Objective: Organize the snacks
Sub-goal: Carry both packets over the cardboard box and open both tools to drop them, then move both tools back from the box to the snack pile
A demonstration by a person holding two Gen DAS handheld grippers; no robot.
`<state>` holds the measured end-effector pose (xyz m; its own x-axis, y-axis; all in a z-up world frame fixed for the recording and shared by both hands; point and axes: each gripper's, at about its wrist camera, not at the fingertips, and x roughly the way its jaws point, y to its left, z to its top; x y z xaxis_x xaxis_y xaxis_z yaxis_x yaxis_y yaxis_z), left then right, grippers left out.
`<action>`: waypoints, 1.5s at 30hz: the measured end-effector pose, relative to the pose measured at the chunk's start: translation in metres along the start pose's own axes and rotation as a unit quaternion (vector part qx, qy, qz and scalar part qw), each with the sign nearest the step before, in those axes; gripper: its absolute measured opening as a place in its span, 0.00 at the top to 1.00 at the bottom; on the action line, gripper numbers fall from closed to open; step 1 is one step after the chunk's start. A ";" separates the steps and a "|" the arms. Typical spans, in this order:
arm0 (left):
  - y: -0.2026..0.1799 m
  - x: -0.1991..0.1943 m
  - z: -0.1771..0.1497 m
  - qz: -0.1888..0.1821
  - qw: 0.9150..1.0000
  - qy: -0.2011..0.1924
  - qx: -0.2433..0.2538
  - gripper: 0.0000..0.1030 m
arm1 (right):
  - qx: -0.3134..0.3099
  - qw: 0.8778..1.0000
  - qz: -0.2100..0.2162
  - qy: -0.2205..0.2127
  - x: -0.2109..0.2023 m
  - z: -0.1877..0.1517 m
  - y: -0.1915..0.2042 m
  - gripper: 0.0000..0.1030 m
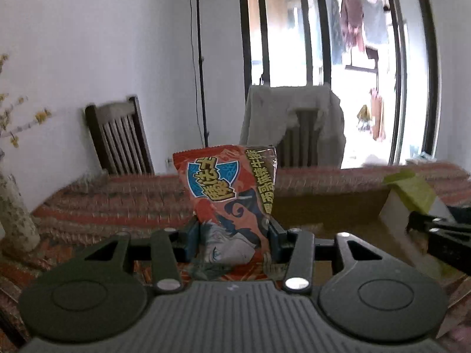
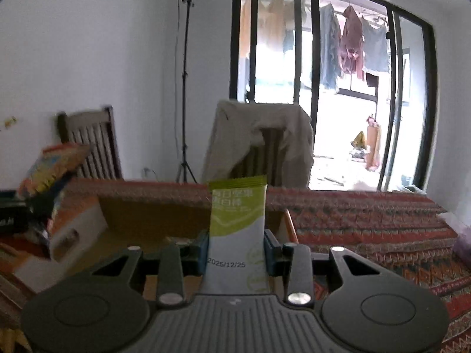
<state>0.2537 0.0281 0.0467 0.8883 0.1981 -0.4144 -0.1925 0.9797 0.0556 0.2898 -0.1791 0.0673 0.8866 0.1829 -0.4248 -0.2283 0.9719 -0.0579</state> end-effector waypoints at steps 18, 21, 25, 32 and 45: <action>0.014 0.036 -0.035 -0.048 0.998 0.050 -0.008 0.29 | 0.017 0.998 0.025 0.046 0.020 -0.025 -0.010 0.47; 0.011 0.024 -0.034 -0.051 0.998 0.020 -0.002 0.16 | 0.017 0.999 0.029 0.029 0.014 -0.023 -0.011 0.31; 0.009 0.006 -0.029 -0.056 0.998 -0.016 -0.006 0.00 | 0.018 0.999 0.032 0.006 0.007 -0.021 -0.012 0.05; 0.010 -0.016 -0.020 -0.051 0.997 -0.059 -0.021 0.00 | 0.033 0.999 0.029 -0.022 -0.006 -0.014 -0.021 0.00; 0.029 -0.083 0.000 -0.056 0.993 -0.081 -0.060 0.00 | 0.008 0.998 0.027 -0.053 -0.054 0.008 -0.008 0.00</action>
<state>0.1745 0.0401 0.0830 0.9607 0.1001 -0.2590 -0.1286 0.9871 -0.0957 0.2472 -0.1950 0.0981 0.9108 0.2499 -0.3287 -0.2723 0.9619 -0.0231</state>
